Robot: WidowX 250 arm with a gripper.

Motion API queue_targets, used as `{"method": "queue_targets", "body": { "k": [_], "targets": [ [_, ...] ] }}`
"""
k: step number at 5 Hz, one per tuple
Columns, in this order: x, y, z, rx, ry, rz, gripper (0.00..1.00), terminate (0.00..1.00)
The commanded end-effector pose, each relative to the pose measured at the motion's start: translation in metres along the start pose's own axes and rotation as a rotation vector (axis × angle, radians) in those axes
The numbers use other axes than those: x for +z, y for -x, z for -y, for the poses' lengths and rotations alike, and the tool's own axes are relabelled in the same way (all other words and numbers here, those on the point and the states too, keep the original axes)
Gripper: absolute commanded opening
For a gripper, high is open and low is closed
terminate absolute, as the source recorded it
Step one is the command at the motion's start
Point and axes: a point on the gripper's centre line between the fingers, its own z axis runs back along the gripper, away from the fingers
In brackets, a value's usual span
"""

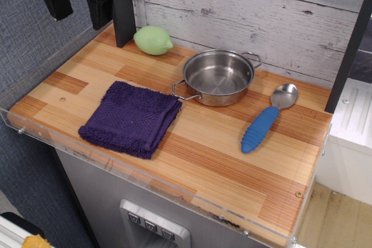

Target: Place the spatula to the left of the cloth

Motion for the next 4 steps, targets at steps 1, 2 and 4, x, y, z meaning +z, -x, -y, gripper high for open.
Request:
{"method": "queue_targets", "body": {
  "k": [1,2,4],
  "targets": [
    [0.0,0.0,0.0,0.0,0.0,0.0,1.0,0.0],
    [-0.004,-0.006,0.035,-0.058,0.082,0.005,1.0,0.0],
    [-0.03,-0.007,0.116,-0.211,0.101,-0.015,1.0,0.0]
  ]
}}
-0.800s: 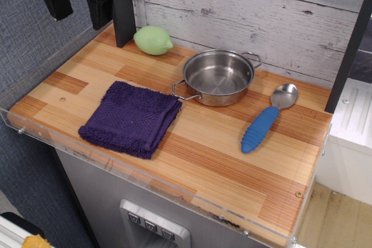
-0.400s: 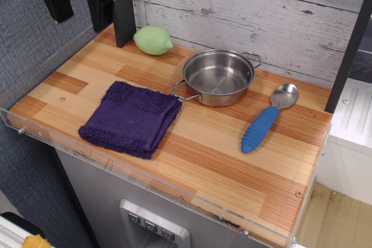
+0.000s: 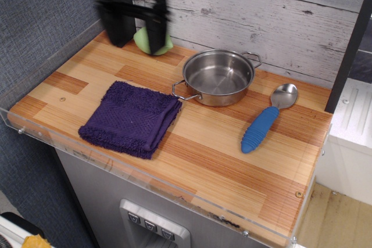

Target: Place the spatula to the left of the cloth

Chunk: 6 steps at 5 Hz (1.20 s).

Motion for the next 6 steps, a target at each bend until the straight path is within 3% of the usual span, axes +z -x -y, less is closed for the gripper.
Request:
{"method": "queue_targets", "body": {
  "k": [1,3,6],
  "targets": [
    [-0.03,-0.013,0.06,-0.099,-0.006,0.003,1.0,0.0],
    [-0.068,-0.041,0.099,-0.08,-0.051,0.008,1.0,0.0],
    [-0.09,-0.056,0.122,-0.07,-0.066,0.039,1.0,0.0]
  ]
}}
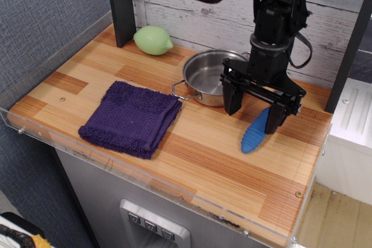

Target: Place the spatula to the left of the cloth

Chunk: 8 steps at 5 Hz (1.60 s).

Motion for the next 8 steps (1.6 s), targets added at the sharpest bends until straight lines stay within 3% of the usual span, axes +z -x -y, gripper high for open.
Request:
{"method": "queue_targets", "body": {
  "k": [1,3,4,6,7,8],
  "targets": [
    [0.003,-0.009,0.007,0.033,-0.008,0.072,1.0,0.0],
    [-0.008,-0.002,0.009,0.052,-0.009,0.075,1.0,0.0],
    [-0.009,0.0,0.008,0.054,-0.012,0.082,0.0,0.0],
    [0.003,0.001,0.008,0.03,0.002,0.101,0.0,0.0],
    [0.036,-0.001,0.015,-0.016,0.049,0.17,0.0,0.0],
    [0.086,0.008,0.007,-0.058,0.097,0.268,0.0,0.0]
  ]
}}
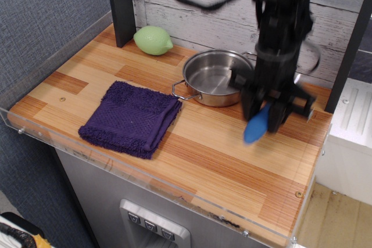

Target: Place the spatula to the left of the cloth

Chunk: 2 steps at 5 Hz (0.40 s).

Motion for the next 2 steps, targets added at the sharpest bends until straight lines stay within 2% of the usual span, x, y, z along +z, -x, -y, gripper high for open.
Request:
{"method": "queue_targets", "body": {
  "k": [1,2],
  "targets": [
    [0.121,0.015,-0.038,-0.031,0.072,0.196,0.0,0.0],
    [0.141,0.037,-0.08,0.047,0.013,0.18,0.0,0.0]
  ]
}}
